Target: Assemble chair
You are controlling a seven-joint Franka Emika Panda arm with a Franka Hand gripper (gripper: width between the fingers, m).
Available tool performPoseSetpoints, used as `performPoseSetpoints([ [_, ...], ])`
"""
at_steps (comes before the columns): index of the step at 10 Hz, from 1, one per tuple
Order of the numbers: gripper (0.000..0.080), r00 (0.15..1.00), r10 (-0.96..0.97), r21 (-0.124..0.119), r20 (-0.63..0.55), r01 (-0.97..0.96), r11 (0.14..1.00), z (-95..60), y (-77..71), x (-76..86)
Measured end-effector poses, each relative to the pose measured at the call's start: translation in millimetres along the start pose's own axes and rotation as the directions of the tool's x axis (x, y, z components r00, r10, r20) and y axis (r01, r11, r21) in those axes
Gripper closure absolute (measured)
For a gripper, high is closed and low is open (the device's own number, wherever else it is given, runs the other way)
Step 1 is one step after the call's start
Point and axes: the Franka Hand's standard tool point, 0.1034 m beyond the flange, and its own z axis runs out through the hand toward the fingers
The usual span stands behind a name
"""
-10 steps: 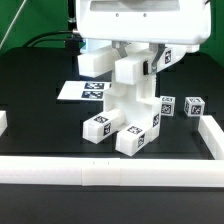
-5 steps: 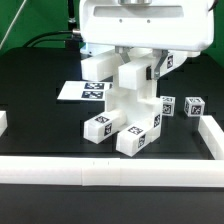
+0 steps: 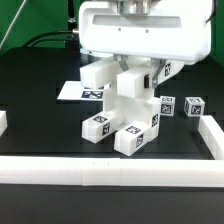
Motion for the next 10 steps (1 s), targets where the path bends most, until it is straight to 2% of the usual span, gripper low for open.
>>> performPoseSetpoints([
  [2, 0.0515, 1.0, -0.017, -0.007, 0.0, 0.017, 1.0, 7.6, 2.4, -0.4],
  [5, 0.0515, 0.995, -0.102, -0.015, 0.009, 0.102, 0.995, 21.7, 9.3, 10.0],
  [10, 0.0515, 0.991, -0.137, -0.01, -0.008, 0.137, 0.991, 22.5, -1.0, 19.5],
])
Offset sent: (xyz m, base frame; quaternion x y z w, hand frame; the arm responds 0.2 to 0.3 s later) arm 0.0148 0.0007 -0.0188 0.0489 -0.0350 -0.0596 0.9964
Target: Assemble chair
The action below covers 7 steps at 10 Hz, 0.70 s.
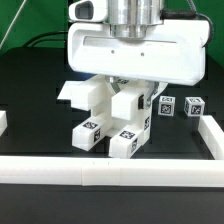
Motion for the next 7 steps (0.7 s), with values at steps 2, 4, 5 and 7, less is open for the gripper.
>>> performPoseSetpoints([
  [2, 0.0416, 1.0, -0.009, -0.004, -0.004, 0.009, 1.0, 5.4, 0.3, 1.6],
  [4, 0.0281, 1.0, -0.01, -0.006, -0.002, 0.01, 1.0, 7.4, 0.6, 2.0],
  [5, 0.0178, 1.0, -0.013, -0.007, -0.002, 0.013, 1.0, 7.5, 2.1, 2.8],
  [7, 0.0152, 1.0, -0.014, -0.008, -0.002, 0.014, 1.0, 7.9, 3.2, 3.1],
])
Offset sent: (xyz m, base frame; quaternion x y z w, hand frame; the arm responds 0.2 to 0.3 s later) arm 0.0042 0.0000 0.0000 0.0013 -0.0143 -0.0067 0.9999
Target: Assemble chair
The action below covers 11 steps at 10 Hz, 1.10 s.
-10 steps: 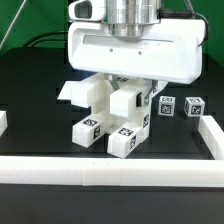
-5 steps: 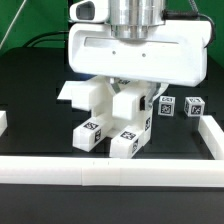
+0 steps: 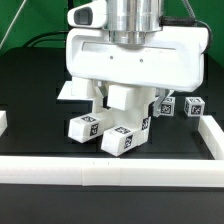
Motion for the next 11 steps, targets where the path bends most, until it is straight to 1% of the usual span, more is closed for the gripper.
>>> performPoseSetpoints([
  [1, 0.0152, 1.0, 0.001, 0.0, 0.0, -0.001, 1.0, -1.3, 0.8, 0.8],
  [2, 0.015, 1.0, 0.022, -0.002, 0.018, -0.022, 1.0, -7.5, 2.5, -0.2],
  [3, 0.015, 0.997, 0.054, -0.002, 0.048, -0.054, 0.999, -21.3, 3.8, -2.2],
  [4, 0.015, 0.995, 0.075, 0.004, 0.072, -0.075, 0.997, -37.1, 4.1, -3.4],
  [6, 0.015, 0.994, 0.071, 0.018, 0.079, -0.073, 0.997, -54.7, 3.9, -1.8],
  [7, 0.015, 0.994, 0.074, 0.023, 0.078, -0.076, 0.997, -60.0, 4.1, -0.5],
  [8, 0.015, 0.993, 0.093, 0.025, 0.078, -0.095, 0.995, -62.9, 0.7, -1.2],
  [11, 0.015, 0.993, 0.086, 0.023, 0.079, -0.088, 0.996, -60.8, 1.2, -1.8],
])
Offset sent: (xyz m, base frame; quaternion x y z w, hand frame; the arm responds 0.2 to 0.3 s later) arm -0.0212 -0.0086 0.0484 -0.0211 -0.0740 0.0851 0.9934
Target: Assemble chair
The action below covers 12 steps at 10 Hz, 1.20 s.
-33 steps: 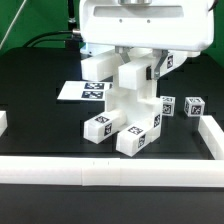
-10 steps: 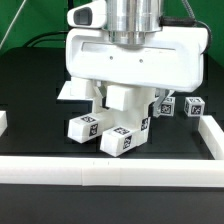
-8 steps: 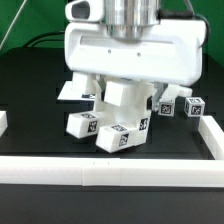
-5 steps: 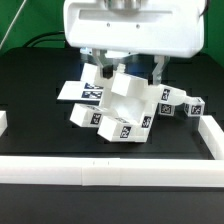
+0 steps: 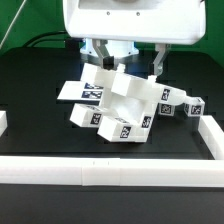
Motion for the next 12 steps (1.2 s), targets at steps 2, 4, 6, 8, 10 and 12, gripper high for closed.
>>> performPoseSetpoints([
  [2, 0.015, 1.0, -0.017, -0.016, -0.007, 0.017, 1.0, 17.2, 5.4, 2.3],
  [4, 0.015, 0.999, -0.04, -0.03, -0.021, 0.039, 0.999, 33.0, 5.2, 14.7],
  [6, 0.015, 0.999, -0.043, -0.037, -0.025, 0.042, 0.998, 40.5, 5.5, 16.8],
  [8, 0.015, 0.999, -0.042, -0.039, -0.023, 0.042, 0.998, 41.8, 6.2, 16.4],
  [10, 0.015, 0.999, -0.043, -0.04, -0.024, 0.042, 0.998, 43.0, 6.6, 16.4],
  [12, 0.015, 0.997, -0.061, -0.045, -0.051, 0.059, 0.997, 53.5, 8.6, 21.1],
])
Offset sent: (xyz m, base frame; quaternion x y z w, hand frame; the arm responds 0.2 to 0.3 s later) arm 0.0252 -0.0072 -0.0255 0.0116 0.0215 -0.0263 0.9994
